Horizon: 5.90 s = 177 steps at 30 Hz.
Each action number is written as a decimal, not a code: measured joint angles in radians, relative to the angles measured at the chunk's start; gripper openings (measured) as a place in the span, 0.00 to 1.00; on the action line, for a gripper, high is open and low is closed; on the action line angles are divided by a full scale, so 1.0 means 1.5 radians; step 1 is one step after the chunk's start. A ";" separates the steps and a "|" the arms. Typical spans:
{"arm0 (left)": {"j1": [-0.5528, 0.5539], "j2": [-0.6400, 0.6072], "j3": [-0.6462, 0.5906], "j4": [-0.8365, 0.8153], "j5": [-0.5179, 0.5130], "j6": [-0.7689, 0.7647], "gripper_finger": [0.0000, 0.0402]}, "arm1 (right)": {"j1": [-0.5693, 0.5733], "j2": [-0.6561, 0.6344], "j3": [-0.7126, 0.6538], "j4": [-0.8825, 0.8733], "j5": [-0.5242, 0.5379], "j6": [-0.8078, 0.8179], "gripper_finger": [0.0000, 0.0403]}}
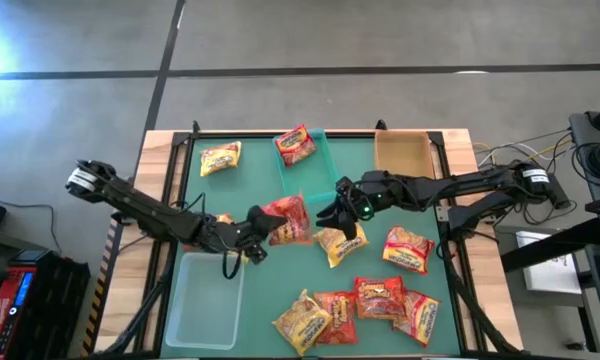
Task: Sort Maruchan noodles
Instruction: Put the top left orange noodle pack into the orange bin
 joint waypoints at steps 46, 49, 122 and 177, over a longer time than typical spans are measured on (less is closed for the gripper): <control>-0.011 -0.022 0.150 -0.399 0.068 -0.106 0.01 | 0.020 -0.003 -0.001 0.035 0.062 0.032 0.45; -0.011 -0.014 0.150 -0.348 0.076 -0.103 0.01 | 0.022 0.001 -0.001 0.047 0.057 0.032 0.45; 0.009 0.093 0.172 -0.001 0.001 -0.346 0.15 | 0.024 0.039 0.000 0.155 -0.001 -0.037 0.29; 0.015 0.088 0.159 -0.366 -0.396 -0.637 0.60 | -0.233 0.022 0.362 -0.819 0.338 -0.256 0.26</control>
